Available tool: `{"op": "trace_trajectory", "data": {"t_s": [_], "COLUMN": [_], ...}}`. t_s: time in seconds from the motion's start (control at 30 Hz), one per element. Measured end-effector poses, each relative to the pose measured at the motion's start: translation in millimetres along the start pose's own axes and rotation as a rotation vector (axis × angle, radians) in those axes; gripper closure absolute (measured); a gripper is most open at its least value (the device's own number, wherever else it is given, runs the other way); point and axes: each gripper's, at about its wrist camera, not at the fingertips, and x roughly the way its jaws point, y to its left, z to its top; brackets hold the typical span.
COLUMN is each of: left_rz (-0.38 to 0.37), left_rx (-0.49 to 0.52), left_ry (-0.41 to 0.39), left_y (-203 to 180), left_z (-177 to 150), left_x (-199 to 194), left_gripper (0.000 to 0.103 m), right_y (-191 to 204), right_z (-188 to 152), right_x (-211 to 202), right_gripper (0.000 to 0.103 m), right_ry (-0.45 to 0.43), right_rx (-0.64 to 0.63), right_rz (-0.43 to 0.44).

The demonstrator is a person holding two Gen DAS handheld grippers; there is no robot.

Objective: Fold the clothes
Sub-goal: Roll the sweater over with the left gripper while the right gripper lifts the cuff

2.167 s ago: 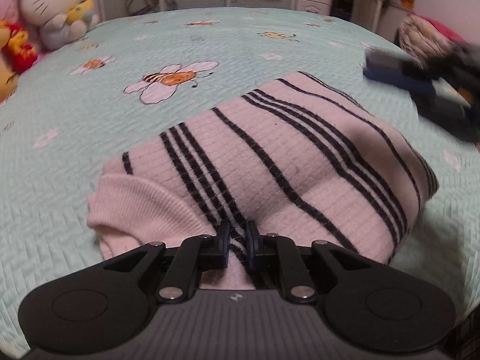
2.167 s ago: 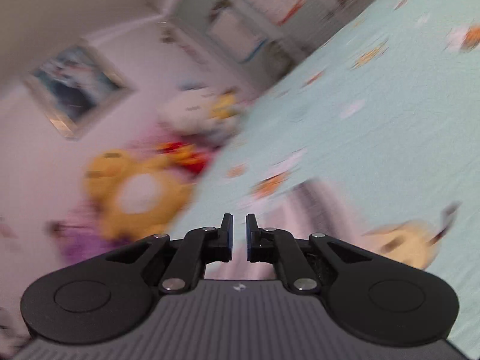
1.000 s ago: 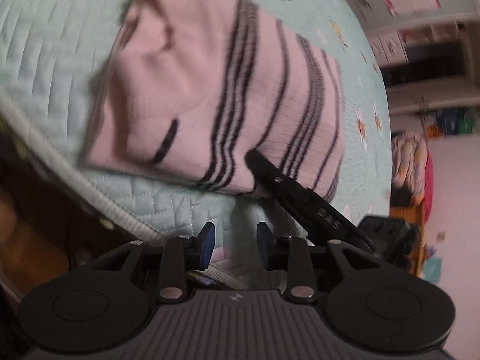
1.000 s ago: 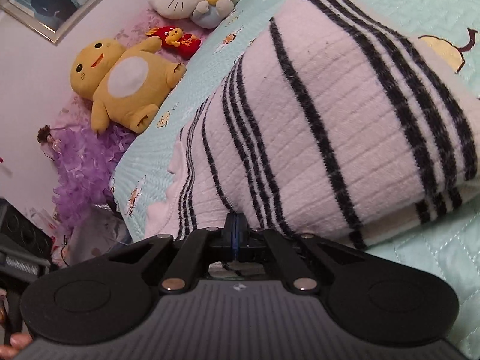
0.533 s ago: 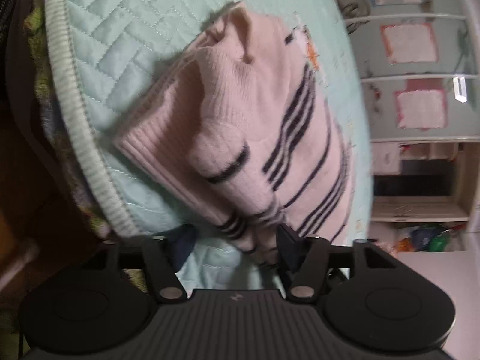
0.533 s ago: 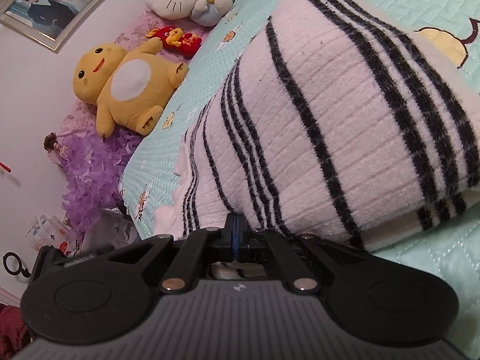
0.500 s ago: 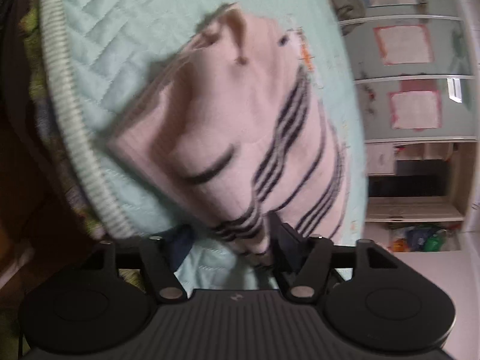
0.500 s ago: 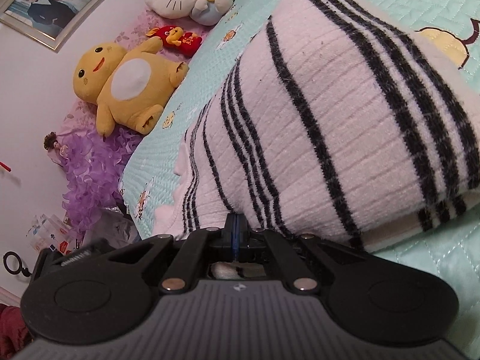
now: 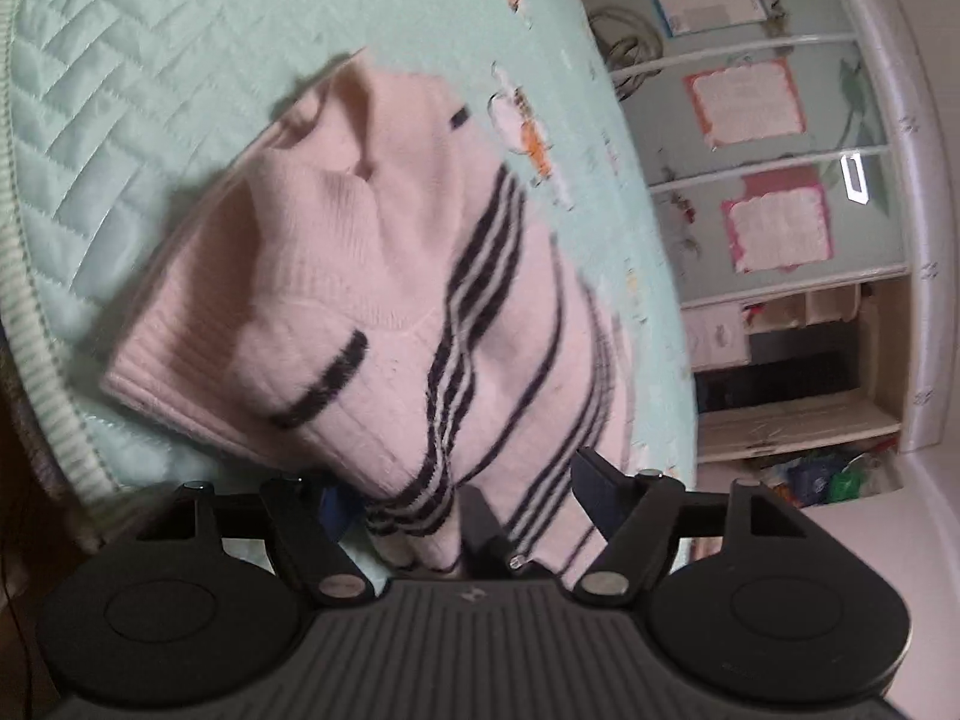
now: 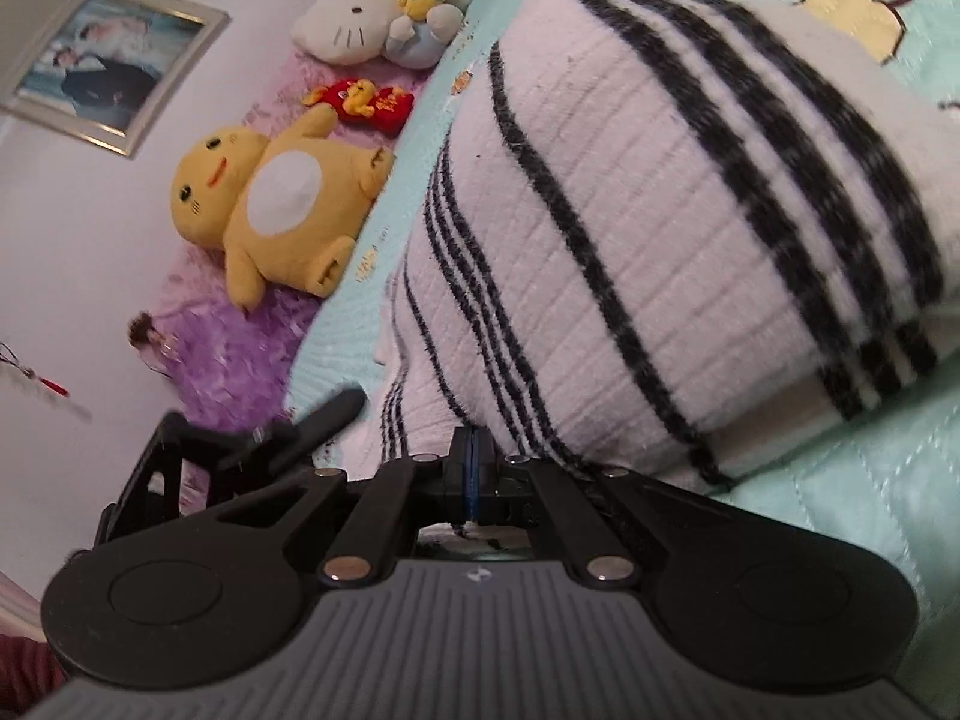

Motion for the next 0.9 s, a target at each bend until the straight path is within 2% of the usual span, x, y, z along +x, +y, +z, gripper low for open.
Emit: {"op": "trace_trajectory", "data": {"t_s": [0.07,0.13,0.2,0.23,0.27,0.3,0.33,0.37,0.4,0.53,0.57,0.67,0.73,0.8,0.9], "left_rz": [0.011,0.05,0.035,0.032,0.032,0.032,0.033,0.008,0.002,-0.012,-0.018,-0.047,-0.067,-0.09,-0.126], "left_rx": [0.051,0.056,0.058,0.066,0.066,0.065,0.046,0.03,0.033,0.066,0.077,0.112,0.13,0.139,0.153], "left_ry": [-0.013,-0.012,-0.021,-0.021,-0.015,-0.008,0.003,0.019,0.026,0.035,0.034,0.026,0.023,0.022,0.019], "left_y": [1,10,13,13,17,22,29,35,36,37,39,45,49,52,56], "left_z": [-1,-3,-4,-5,-4,-2,2,5,6,6,6,5,4,4,4], "left_x": [1,11,7,6,3,0,-2,-2,-2,-2,-2,0,2,5,9], "left_gripper": [0.028,0.036,0.032,0.035,0.039,0.057,0.066,0.066,0.068,0.066,0.066,0.067,0.067,0.068,0.069], "right_y": [-2,-2,3,6,15,26,36,46,60,119,134,148,146,144,124], "right_z": [-1,0,2,5,11,18,24,31,46,113,130,175,196,217,218], "right_x": [0,2,3,3,0,-3,-7,-10,-8,6,9,73,118,162,197], "right_gripper": [0.102,0.102,0.102,0.102,0.101,0.097,0.093,0.077,0.066,0.045,0.037,0.037,0.037,0.036,0.035], "right_ry": [-0.005,0.001,0.019,0.033,0.052,0.072,0.093,0.113,0.128,0.183,0.196,0.425,0.567,0.709,0.911], "right_rx": [0.021,0.018,-0.015,-0.037,-0.088,-0.144,-0.2,-0.257,-0.327,-0.619,-0.692,-0.844,-0.88,-0.908,-0.842], "right_rz": [0.024,0.028,0.01,-0.001,-0.016,-0.033,-0.05,-0.067,-0.077,-0.112,-0.121,-0.135,-0.132,-0.128,-0.074]}}
